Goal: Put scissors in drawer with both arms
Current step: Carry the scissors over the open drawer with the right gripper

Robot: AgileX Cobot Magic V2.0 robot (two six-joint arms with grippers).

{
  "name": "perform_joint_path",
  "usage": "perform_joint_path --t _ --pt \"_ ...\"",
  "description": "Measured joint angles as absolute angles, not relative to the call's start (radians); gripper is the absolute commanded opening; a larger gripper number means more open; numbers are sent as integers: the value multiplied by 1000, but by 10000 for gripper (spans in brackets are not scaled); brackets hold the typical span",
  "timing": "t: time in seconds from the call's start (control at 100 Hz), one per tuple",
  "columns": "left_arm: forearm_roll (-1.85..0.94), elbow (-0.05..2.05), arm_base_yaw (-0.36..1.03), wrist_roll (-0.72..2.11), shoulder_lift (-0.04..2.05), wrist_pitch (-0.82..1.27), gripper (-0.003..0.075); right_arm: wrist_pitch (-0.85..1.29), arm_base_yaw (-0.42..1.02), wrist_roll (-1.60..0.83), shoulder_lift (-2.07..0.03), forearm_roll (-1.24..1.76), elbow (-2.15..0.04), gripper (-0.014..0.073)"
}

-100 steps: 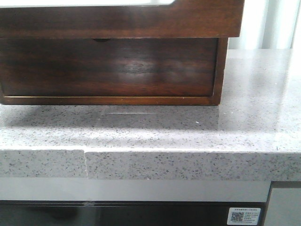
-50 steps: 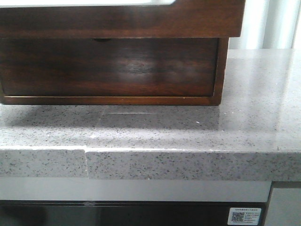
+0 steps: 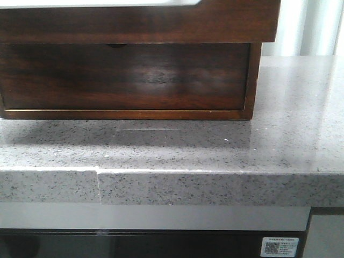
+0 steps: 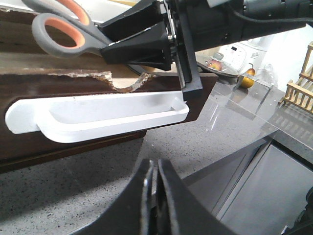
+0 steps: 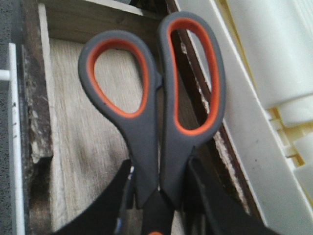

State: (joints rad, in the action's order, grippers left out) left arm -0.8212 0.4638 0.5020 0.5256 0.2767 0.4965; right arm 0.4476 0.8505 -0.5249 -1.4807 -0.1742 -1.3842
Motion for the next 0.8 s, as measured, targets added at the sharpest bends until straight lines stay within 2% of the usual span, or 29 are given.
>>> perform_joint_path --t 0.04,0.09,0.14,0.17,0.22,0.27,0.34,0.42,0.46,0.49,0.58,0.8 --pt "-821 464 502 526 274 496 -19 451 848 -518 -1483 -176 -1384 398" --pt "-821 464 502 526 274 498 -19 453 847 -503 -1483 -178 -1384 518" --pt "-821 464 502 526 274 498 -19 446 847 -484 -1481 -181 -1387 578" --pt "-821 464 502 526 274 498 -19 441 845 -470 -1477 -181 -1387 577" --pt "-821 464 502 526 274 498 -19 441 843 -450 -1468 -181 -1387 547" --pt "-821 464 502 526 274 498 -19 450 843 -425 -1452 -169 -1387 479" --pt "-819 464 502 526 274 498 -19 465 843 -383 -1416 -131 -1387 302" --pt "-809 464 502 526 274 478 -19 491 843 -347 -1352 -78 -1387 43" --pt "-798 464 502 526 274 466 -19 505 843 -337 -1308 -51 -1380 -48" --pt "-789 464 502 526 274 453 -19 507 843 -333 -1274 -38 -1372 -81" --pt "-752 464 502 526 267 422 -19 505 843 -326 -1145 -20 -1311 -33" --pt "-651 461 502 526 204 395 -19 474 836 -324 -740 -18 -984 -31"
